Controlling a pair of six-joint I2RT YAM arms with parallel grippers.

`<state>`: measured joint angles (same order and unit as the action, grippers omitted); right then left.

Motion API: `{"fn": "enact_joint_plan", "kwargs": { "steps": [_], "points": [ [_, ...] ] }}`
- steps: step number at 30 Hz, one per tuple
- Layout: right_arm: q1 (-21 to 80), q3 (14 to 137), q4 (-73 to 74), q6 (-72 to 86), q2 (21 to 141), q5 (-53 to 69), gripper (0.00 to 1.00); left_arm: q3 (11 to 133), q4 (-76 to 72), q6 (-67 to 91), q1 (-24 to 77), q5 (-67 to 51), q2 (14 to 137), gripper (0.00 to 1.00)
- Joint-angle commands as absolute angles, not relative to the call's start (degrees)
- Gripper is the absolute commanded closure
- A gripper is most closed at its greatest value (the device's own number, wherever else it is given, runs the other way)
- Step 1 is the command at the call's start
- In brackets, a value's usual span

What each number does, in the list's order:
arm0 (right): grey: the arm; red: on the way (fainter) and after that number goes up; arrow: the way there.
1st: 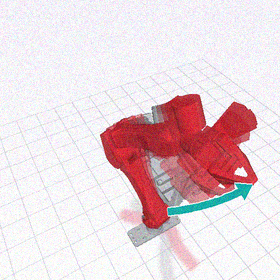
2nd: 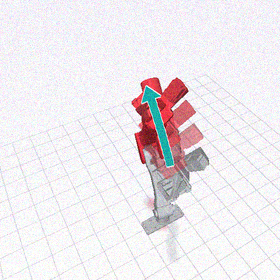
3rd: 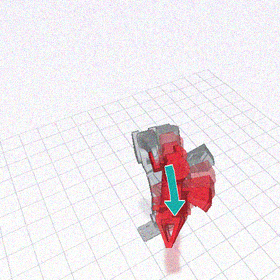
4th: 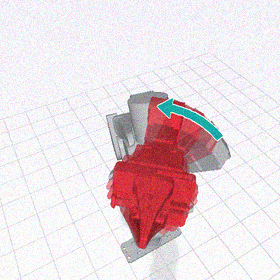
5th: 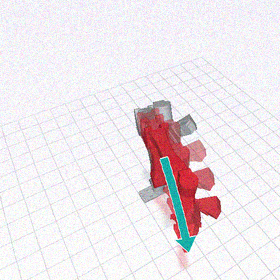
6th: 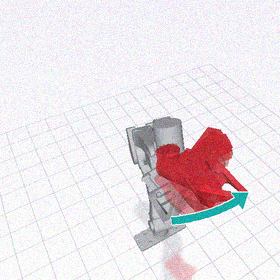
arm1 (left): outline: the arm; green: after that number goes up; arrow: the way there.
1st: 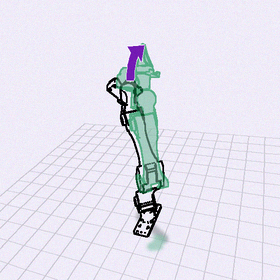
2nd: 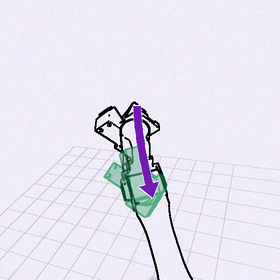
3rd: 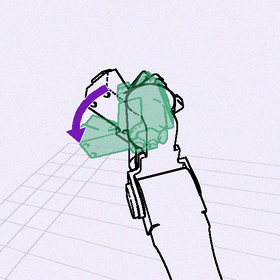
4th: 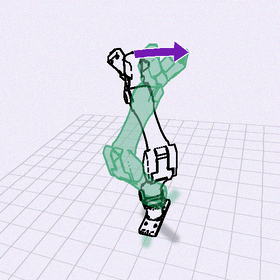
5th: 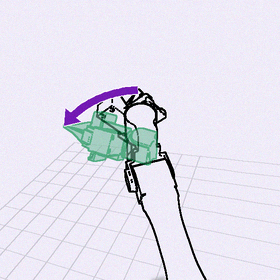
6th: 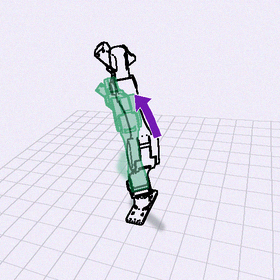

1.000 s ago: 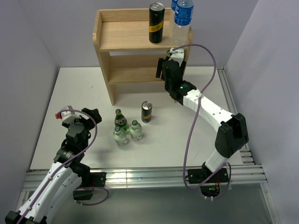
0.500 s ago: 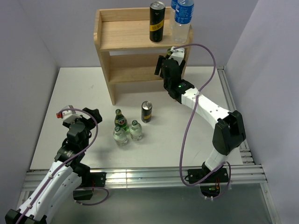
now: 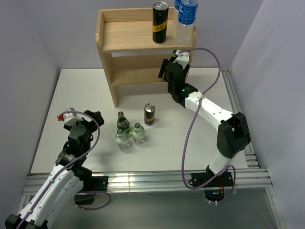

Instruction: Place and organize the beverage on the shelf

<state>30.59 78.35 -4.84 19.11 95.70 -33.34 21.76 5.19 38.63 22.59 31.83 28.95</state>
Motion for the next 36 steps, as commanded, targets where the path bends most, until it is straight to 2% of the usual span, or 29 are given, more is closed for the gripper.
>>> {"fn": "enact_joint_plan", "kwargs": {
  "steps": [1, 5, 6, 7, 9, 10, 12, 13, 15, 16, 21, 22, 36],
  "points": [
    [30.06, 79.1, -9.41, 20.04, 93.6, -34.98, 1.0, 21.45, 3.52, 38.58, 22.85, 32.26, 28.21, 0.01],
    [30.06, 81.03, -8.44, 20.3, 94.74, -35.16, 1.0, 21.62, 3.78, 38.58, 22.85, 32.43, 28.48, 0.01],
    [30.06, 81.47, -8.09, 20.22, 95.18, -35.24, 0.96, 21.62, 3.78, 38.58, 22.85, 32.43, 28.39, 0.01],
    [30.15, 82.17, -7.56, 20.13, 95.36, -35.33, 0.79, 21.71, 3.78, 38.58, 22.85, 32.43, 28.3, 0.01],
    [30.06, 82.44, -7.47, 19.95, 95.8, -35.25, 0.66, 21.62, 3.87, 38.58, 22.85, 32.52, 28.13, 0.01],
    [30.06, 82.44, -7.47, 19.78, 95.8, -35.16, 0.56, 21.62, 3.87, 38.5, 22.85, 32.43, 27.95, 0.01],
    [30.06, 82.44, -7.47, 19.69, 95.89, -35.16, 0.48, 21.53, 3.87, 38.58, 22.85, 32.43, 27.95, 0.01],
    [30.06, 82.44, -7.56, 19.6, 96.06, -35.16, 0.4, 21.53, 3.87, 38.58, 22.85, 32.52, 27.86, 0.01],
    [30.06, 82.53, -7.47, 19.6, 96.24, -35.33, 0.33, 21.62, 3.96, 38.58, 22.85, 32.52, 27.95, 0.01],
    [30.06, 82.62, -7.38, 19.6, 96.33, -35.25, 0.24, 21.62, 3.96, 38.58, 22.85, 32.52, 27.95, 0.01],
    [30.06, 82.71, -7.29, 19.95, 96.77, -34.98, 0.12, 21.62, 4.13, 38.58, 22.85, 32.61, 27.86, 0.01],
    [30.15, 82.71, -7.29, 19.95, 96.85, -35.07, 0.07, 21.62, 4.13, 38.58, 22.85, 32.61, 27.69, 0.01],
    [30.06, 81.65, -7.03, 20.74, 96.15, -34.98, 0.05, 21.71, 4.04, 38.5, 22.85, 32.78, 27.68, 0.01]
  ]
}}
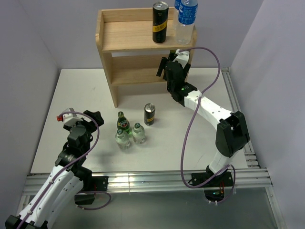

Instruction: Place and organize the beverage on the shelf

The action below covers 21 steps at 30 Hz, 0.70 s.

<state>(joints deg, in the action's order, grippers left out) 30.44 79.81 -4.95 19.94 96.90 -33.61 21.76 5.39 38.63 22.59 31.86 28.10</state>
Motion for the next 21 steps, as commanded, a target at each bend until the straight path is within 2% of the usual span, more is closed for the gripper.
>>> {"fn": "enact_joint_plan", "kwargs": {
  "steps": [1, 21],
  "points": [
    [30.15, 81.22, -6.94, 20.83, 95.72, -34.81, 0.05, 21.71, 3.96, 38.41, 22.85, 32.87, 27.86, 0.01],
    [30.76, 75.76, -5.19, 20.3, 89.12, -32.43, 0.0, 21.8, 4.22, 38.58, 22.85, 33.4, 27.25, 0.01]
  ]
}}
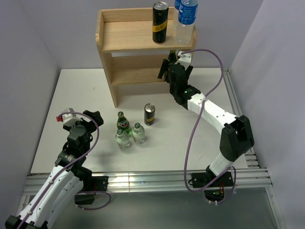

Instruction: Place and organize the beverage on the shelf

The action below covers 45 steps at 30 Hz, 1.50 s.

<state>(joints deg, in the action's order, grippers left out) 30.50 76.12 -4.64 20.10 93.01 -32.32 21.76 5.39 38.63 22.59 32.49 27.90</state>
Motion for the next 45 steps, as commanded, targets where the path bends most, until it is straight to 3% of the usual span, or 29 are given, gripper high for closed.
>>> {"fn": "enact_joint_plan", "kwargs": {
  "steps": [1, 28, 38, 45],
  "points": [
    [30.85, 75.59, -5.1, 20.22, 88.86, -32.0, 0.0, 21.8, 4.22, 38.67, 22.85, 33.4, 27.25, 0.01],
    [36.82, 67.07, -2.37, 20.92, 78.49, -34.62, 0.0, 21.71, 4.57, 38.58, 22.85, 34.01, 26.72, 0.01],
    [48.77, 50.3, -0.44, 30.48, 67.77, -39.2, 0.0, 21.71, 4.4, 38.67, 22.94, 34.1, 27.16, 0.01],
    [55.28, 42.19, -7.2, 34.01, 71.44, -35.69, 0.0, 21.71, 4.48, 38.76, 22.85, 33.93, 27.16, 0.01]
  ]
}}
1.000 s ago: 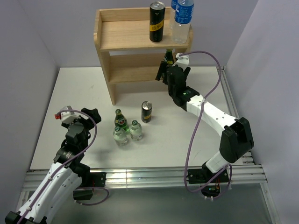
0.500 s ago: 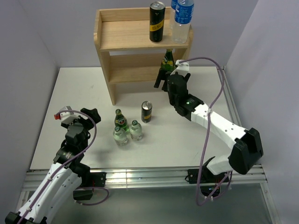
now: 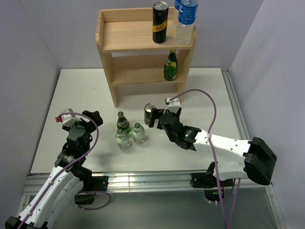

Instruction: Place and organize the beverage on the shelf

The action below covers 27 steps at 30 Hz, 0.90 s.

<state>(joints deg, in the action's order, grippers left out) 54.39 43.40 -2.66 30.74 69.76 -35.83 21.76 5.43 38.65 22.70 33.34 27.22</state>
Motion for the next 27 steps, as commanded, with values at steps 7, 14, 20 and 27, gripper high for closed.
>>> {"fn": "enact_joint_plan", "kwargs": {
  "steps": [7, 14, 20, 27],
  "points": [
    [55.28, 42.01, -12.83, 34.01, 80.15, -34.19, 0.0, 21.62, 4.66, 38.76, 22.94, 33.93, 26.63, 0.01],
    [55.28, 45.17, -15.64, 32.35, 87.44, -34.54, 0.0, 21.62, 4.31, 38.76, 22.94, 33.84, 27.16, 0.01],
    [54.76, 47.46, -18.62, 30.76, 92.63, -34.98, 0.0, 21.53, 4.39, 38.76, 22.94, 33.84, 27.16, 0.01],
    [53.0, 48.69, -21.09, 29.97, 96.24, -35.33, 0.0, 21.53, 4.48, 38.67, 22.94, 33.93, 27.33, 0.01]
  ]
}}
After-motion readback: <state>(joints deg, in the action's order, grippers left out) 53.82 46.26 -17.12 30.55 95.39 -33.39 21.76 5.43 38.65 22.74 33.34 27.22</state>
